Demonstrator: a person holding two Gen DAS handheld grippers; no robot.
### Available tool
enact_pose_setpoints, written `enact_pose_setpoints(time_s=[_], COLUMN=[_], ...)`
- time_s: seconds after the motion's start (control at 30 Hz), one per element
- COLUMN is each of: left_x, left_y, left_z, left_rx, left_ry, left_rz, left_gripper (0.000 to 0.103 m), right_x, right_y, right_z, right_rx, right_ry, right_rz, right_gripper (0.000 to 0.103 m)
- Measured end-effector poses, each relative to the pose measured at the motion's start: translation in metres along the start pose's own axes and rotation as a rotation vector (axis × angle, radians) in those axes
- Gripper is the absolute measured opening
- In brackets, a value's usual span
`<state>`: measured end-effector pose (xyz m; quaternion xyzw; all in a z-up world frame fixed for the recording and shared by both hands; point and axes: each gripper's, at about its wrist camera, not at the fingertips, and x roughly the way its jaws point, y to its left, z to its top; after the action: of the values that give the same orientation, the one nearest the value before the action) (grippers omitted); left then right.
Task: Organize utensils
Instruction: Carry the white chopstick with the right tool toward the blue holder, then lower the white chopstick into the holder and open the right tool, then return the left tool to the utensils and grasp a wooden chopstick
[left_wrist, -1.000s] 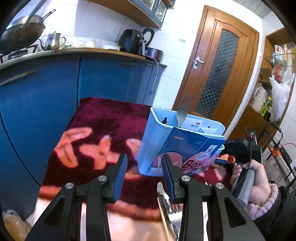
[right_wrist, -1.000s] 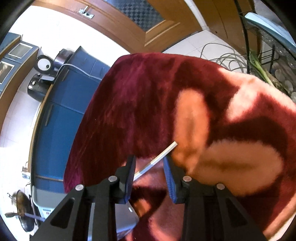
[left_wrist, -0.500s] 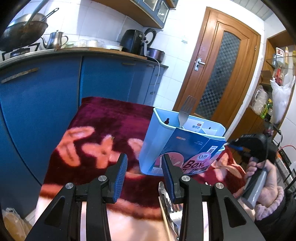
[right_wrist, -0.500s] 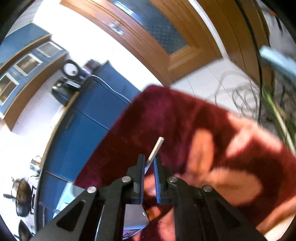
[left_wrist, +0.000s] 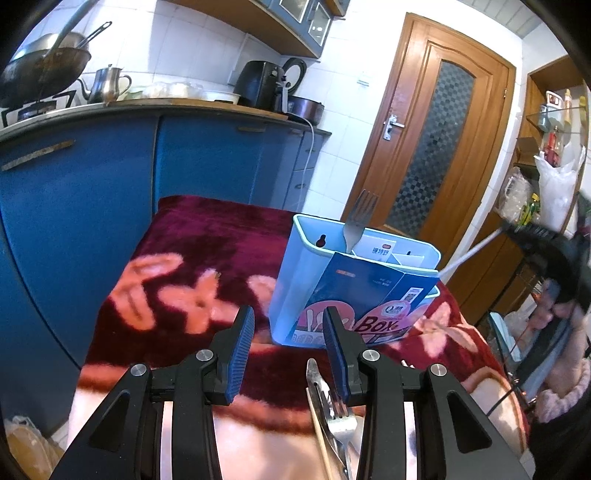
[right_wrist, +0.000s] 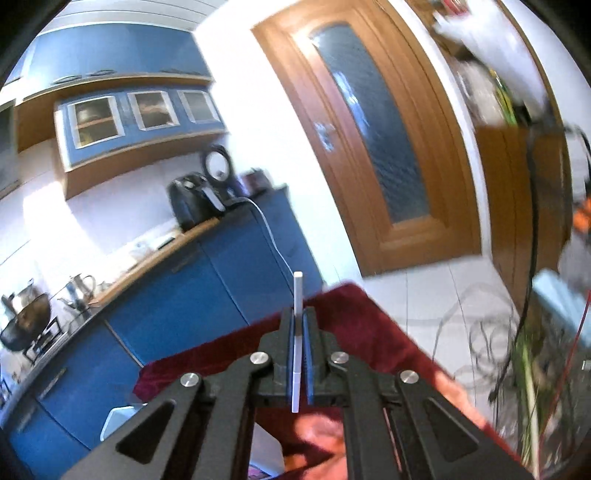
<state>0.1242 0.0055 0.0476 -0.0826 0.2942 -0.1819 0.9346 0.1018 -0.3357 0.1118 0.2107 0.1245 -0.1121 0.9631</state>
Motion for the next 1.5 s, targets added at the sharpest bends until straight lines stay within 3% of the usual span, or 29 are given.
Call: enact_pose_setpoints(time_s=[0.17,0.27,0.4,0.7,0.83,0.9,0.97,1.0,1.3,1.5], left_x=[0.002,0.002,0.002,0.003,0.003,0.003,0.002,0.002,-0.001,-0.006], left_y=[0.002,0.002,0.002,0.007,0.008,0.008,0.008,0.008,0.005,0.000], left_z=[-0.001,-0.003,-0.004,-0.008,-0.010,-0.012,-0.013,-0.014,-0.019,-0.024], left_rx=[-0.009,-0.014,-0.013,-0.025,-0.027,-0.027,-0.028,-0.029,-0.031,-0.014], left_ry=[0.004,0.006,0.008,0.010,0.017,0.020,0.023,0.025,0.042,0.070], left_rz=[0.003,0.000,-0.002,0.003,0.003,0.003,0.005,0.005,0.005,0.014], left_gripper=[0.039,0.039,0.039,0.039,0.039,0.039,0.039,0.039,0.039,0.039], right_x=[-0.035,-0.042,-0.033,0.012,0.024,0.027,0.025,0.023,-0.012,-0.034], right_y=[0.037,0.052,0.068,0.087,0.088,0.086,0.085,0.083,0.070,0.057], right_z=[0.018,0.018,0.007,-0.029,-0.043,-0.044,-0.044,-0.043,-0.029,-0.036], right_rx=[-0.149,-0.211,-0.294,-0.388,-0.398,-0.379,-0.358,-0.345,-0.283,-0.266], right_ry=[-0.110,-0.110,-0.057,0.153,0.188,0.198,0.191,0.180,0.099,0.133], right_rz=[0.085,0.133,0.166,0.181,0.199,0.224,0.243,0.257,0.280,0.267], right_gripper=[0.006,0.006,0.006,0.006,0.007,0.014,0.030,0.033,0.040,0.040])
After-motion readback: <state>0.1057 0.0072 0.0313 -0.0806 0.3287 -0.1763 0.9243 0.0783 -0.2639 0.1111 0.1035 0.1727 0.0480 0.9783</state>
